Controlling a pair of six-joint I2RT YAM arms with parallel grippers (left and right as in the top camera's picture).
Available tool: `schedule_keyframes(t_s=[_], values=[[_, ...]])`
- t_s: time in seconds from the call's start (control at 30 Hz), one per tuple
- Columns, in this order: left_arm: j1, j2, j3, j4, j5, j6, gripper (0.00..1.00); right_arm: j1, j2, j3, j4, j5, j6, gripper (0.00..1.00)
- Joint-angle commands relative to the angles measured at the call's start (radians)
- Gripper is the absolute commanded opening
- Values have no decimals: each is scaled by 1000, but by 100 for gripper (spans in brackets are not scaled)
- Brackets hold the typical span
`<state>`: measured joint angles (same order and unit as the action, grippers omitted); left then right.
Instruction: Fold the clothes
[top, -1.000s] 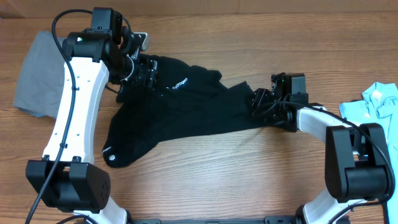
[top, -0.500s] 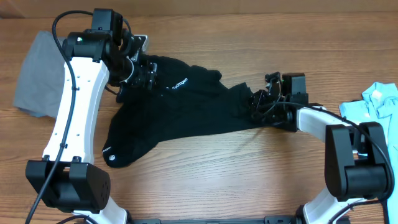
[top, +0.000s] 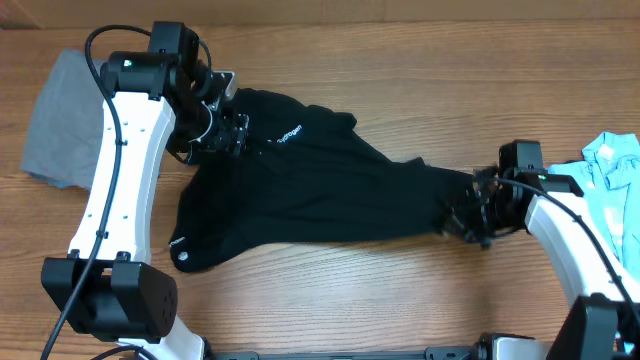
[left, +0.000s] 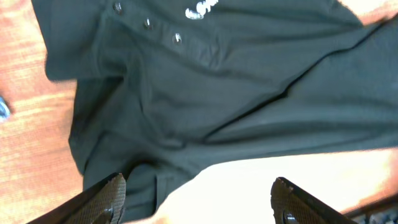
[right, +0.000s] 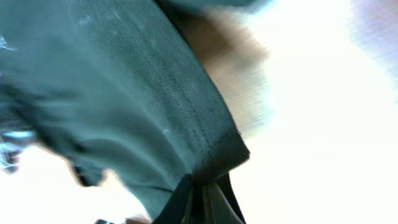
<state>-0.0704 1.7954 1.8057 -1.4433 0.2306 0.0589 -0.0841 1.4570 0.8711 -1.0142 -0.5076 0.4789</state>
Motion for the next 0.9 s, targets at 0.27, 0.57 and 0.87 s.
schedule_keyframes(t_s=[0.27, 0.57, 0.87], values=[[18, -17, 10, -131, -75, -71, 75, -3, -20, -1, -117, 273, 19, 41], [117, -18, 9, -236, -126, -127, 70, -3, -19, -42, -51, 327, 19, 53], [175, -18, -34, -243, -78, -126, 70, -2, -14, -230, 245, 180, 19, 44]])
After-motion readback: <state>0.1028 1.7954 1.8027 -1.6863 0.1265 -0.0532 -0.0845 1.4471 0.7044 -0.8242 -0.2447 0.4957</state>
